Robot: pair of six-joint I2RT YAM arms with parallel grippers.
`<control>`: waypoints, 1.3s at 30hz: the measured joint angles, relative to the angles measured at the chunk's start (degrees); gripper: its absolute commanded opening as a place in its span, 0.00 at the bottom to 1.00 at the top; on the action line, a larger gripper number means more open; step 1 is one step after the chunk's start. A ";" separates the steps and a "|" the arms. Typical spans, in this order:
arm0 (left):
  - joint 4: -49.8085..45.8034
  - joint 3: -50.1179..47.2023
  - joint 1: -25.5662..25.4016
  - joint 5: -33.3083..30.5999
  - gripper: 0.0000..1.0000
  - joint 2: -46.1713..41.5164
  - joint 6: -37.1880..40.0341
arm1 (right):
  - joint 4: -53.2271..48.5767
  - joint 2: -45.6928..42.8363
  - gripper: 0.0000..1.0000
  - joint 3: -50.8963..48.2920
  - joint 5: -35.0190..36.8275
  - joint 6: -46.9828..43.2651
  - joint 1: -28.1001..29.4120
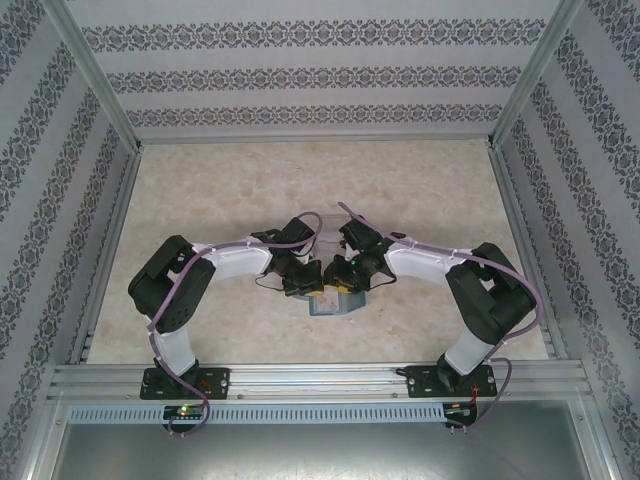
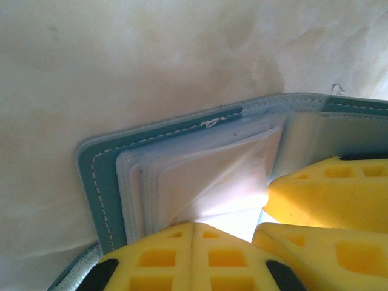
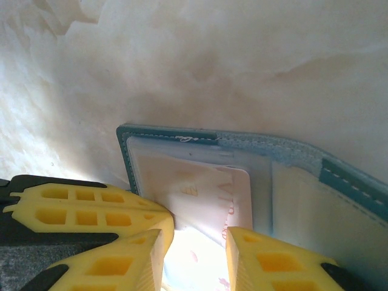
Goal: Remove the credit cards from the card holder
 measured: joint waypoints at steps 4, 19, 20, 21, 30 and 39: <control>-0.02 0.00 0.00 -0.02 0.00 0.00 0.00 | -0.13 0.09 0.37 0.02 0.09 0.00 0.00; -0.04 0.00 0.00 -0.15 0.00 0.00 0.00 | 0.57 1.11 0.24 -0.02 0.50 0.57 0.00; -0.04 0.00 0.00 -0.15 0.00 0.00 0.00 | 0.61 1.11 0.24 -0.09 0.57 0.70 0.00; -0.07 0.00 0.00 -0.13 0.00 0.00 0.02 | 0.79 1.18 0.24 -0.24 0.74 0.85 0.00; -0.17 0.02 0.00 -0.15 0.00 -0.02 0.02 | 0.24 1.33 0.34 -0.24 1.57 0.79 0.02; -0.22 0.02 0.00 -0.13 0.00 -0.02 0.02 | -1.88 1.20 0.39 0.50 3.30 -0.44 0.04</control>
